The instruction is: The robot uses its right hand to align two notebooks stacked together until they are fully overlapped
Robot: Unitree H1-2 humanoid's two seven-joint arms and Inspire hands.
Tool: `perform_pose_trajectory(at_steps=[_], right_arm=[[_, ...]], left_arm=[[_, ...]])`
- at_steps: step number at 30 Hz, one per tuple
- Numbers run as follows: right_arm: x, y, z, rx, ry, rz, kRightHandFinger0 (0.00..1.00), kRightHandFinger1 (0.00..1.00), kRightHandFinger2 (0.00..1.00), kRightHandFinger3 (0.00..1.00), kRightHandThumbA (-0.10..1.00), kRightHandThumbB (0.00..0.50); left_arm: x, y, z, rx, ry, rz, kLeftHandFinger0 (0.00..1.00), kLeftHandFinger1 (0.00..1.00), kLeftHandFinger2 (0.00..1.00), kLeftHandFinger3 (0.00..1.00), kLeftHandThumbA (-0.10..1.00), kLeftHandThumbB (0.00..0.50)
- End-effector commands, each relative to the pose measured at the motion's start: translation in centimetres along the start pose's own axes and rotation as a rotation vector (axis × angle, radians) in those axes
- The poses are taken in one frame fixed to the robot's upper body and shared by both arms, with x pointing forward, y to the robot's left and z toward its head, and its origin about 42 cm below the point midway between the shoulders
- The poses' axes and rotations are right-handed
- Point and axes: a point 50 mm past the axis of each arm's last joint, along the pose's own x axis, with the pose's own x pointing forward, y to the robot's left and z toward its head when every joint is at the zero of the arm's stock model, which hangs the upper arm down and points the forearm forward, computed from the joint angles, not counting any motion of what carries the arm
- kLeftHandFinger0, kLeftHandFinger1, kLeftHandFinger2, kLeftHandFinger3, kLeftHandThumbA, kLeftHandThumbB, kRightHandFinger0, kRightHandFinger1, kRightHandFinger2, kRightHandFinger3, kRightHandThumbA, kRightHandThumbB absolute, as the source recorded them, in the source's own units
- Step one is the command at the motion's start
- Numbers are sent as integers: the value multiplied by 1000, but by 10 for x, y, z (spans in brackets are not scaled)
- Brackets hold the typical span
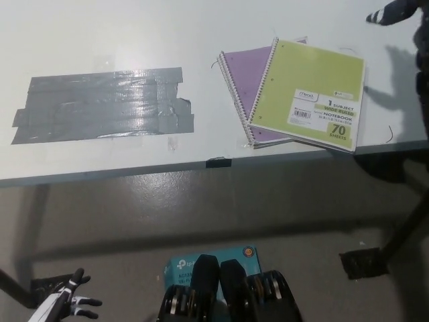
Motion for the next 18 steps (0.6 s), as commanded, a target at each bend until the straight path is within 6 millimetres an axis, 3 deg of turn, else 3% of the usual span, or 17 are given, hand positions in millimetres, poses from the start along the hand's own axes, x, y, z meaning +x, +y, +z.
perform_pose_trajectory(at_steps=[1,5,8,10,11,12,18], right_arm=[[13,-11,35,-42,-5,-16,1000,1000,1000,1000,1000,485],[16,16,37,-39,19,51,1000,1000,1000,1000,1000,477],[17,24,37,-49,31,73,1000,1000,1000,1000,1000,480],[15,43,39,-43,40,95,1000,1000,1000,1000,1000,454],[16,47,38,-45,49,105,1000,1000,1000,1000,1000,459],[14,66,34,-35,76,155,1000,1000,1000,1000,1000,442],[5,95,25,3,102,174,1000,1000,1000,1000,1000,410]], left_arm=[[-1,0,6,38,-29,-3,493,595,637,935,1000,498],[-3,-3,6,34,-27,-11,535,619,656,945,1000,494],[-3,-4,8,34,-26,-13,549,628,657,944,1000,499],[-1,-7,10,31,-29,-8,497,596,652,943,1000,475],[-1,-9,11,32,-31,-10,480,592,655,945,1000,480],[1,-11,10,46,-38,-21,482,595,659,943,1000,497],[1,-17,8,47,-31,-30,467,596,659,919,1000,498]])
